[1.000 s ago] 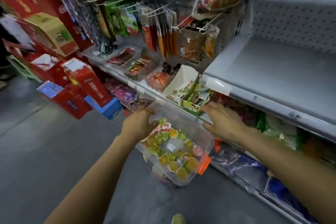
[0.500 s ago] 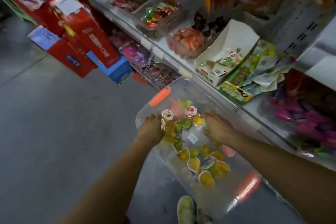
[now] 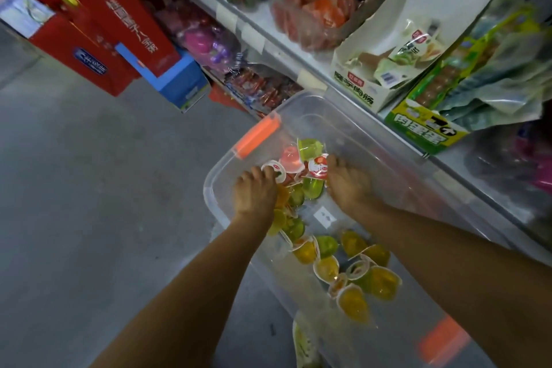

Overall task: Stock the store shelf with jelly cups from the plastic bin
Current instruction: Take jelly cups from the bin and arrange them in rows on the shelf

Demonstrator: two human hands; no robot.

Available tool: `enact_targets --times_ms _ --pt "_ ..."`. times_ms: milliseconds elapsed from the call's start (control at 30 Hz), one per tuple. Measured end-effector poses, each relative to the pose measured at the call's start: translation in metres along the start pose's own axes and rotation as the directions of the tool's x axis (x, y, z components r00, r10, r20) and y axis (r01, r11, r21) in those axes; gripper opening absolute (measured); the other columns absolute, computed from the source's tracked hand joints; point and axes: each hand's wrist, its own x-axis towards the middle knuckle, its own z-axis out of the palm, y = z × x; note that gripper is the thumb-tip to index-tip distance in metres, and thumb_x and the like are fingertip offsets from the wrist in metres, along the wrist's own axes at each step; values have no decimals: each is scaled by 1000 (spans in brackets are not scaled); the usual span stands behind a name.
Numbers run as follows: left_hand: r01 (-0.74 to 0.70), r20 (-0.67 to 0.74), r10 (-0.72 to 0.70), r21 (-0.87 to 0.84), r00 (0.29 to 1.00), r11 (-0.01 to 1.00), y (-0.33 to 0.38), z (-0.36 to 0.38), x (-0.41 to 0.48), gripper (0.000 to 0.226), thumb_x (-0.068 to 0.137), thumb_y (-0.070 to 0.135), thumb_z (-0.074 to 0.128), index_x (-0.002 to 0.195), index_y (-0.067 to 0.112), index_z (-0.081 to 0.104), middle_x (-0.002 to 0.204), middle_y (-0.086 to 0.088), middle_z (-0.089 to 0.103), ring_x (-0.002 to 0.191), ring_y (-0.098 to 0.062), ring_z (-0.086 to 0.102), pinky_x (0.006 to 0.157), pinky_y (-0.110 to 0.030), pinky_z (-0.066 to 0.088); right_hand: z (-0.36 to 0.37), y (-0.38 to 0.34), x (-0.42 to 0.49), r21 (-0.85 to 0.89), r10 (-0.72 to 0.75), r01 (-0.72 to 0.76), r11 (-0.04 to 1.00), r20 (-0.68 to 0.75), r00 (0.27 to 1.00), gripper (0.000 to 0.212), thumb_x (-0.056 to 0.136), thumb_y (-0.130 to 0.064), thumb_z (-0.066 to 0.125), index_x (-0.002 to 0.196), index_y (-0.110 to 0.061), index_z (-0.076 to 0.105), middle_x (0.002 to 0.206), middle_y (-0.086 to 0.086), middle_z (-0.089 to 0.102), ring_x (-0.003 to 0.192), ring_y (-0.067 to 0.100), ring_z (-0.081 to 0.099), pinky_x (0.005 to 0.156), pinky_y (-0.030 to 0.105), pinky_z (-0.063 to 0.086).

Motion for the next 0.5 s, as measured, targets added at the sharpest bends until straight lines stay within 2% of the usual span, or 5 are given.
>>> enact_targets --times_ms 167,300,367,433,500 --pt "-48 8 48 29 999 998 -1 -1 -7 48 91 16 60 134 9 39 124 -13 51 110 -30 52 90 -34 43 -4 3 -6 41 -46 47 998 -16 999 51 90 -5 55 136 -13 35 129 10 52 115 26 56 86 35 49" --pt "-31 119 65 -263 991 964 -12 -22 -19 70 80 29 75 136 12 36 131 -12 37 109 -30 52 92 -36 46 -13 16 -39 363 8 17 932 -67 998 41 93 -15 55 133 -18 48 126 9 52 114 27 54 90 35 45" --pt "57 166 36 -521 986 852 -17 -42 -32 66 78 35 77 130 14 43 128 -9 38 110 -29 52 94 -37 48 -28 20 -61 692 164 -77 718 -60 985 27 91 -14 60 117 -18 60 113 10 60 99 27 60 84 34 49" --pt "111 176 22 -706 984 700 -18 -64 -50 49 79 38 76 119 20 54 122 -4 44 107 -24 53 94 -35 48 -55 20 -86 918 300 -194 347 87 950 17 91 -9 61 105 -17 64 95 9 65 77 20 61 69 29 51" --pt "120 145 9 -851 989 511 -10 -87 -74 25 83 35 72 103 24 61 112 0 56 100 -19 58 89 -29 50 -82 21 -117 967 299 -251 -35 250 921 16 95 -5 56 107 -12 65 76 9 62 60 16 56 51 23 49"
